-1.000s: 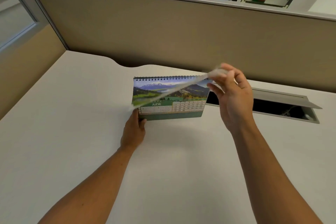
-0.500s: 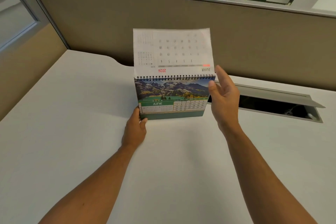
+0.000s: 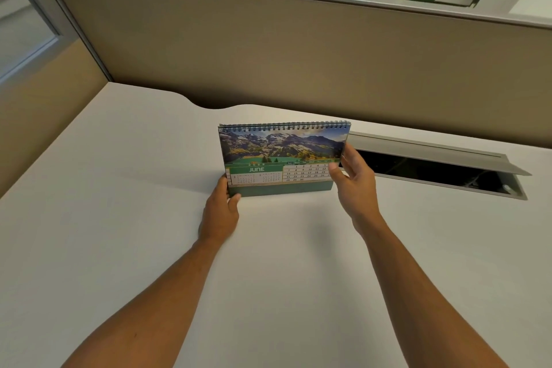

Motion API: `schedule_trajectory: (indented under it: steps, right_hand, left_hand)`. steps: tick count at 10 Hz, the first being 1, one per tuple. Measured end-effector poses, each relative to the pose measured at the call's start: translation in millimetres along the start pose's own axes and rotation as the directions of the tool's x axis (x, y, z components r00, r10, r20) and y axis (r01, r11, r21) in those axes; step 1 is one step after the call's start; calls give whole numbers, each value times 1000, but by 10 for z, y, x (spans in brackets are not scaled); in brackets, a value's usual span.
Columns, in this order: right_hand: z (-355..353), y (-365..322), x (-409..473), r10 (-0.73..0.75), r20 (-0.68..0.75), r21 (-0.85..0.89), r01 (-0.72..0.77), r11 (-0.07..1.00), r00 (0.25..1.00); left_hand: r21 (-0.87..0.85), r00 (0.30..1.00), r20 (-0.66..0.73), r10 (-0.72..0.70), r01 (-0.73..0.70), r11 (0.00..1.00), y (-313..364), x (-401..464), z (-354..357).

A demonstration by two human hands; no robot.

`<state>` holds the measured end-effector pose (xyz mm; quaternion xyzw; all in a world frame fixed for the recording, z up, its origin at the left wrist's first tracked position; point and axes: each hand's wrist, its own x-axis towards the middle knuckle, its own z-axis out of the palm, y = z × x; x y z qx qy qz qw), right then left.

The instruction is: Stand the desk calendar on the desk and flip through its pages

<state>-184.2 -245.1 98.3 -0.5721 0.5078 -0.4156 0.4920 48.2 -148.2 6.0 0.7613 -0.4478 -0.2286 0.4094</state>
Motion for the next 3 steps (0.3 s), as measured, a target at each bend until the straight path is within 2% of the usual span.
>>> schedule_trajectory:
  steps: [2, 3]
  right_hand:
    - [-64, -20, -76, -5, 54, -44, 7, 999, 999]
    - [-143, -13, -176, 71, 14, -176, -67, 982, 997]
  left_hand:
    - [-96, 1000, -11, -10, 9, 995, 62, -26, -49]
    - [-156, 997, -74, 6, -18, 988, 111, -84, -112]
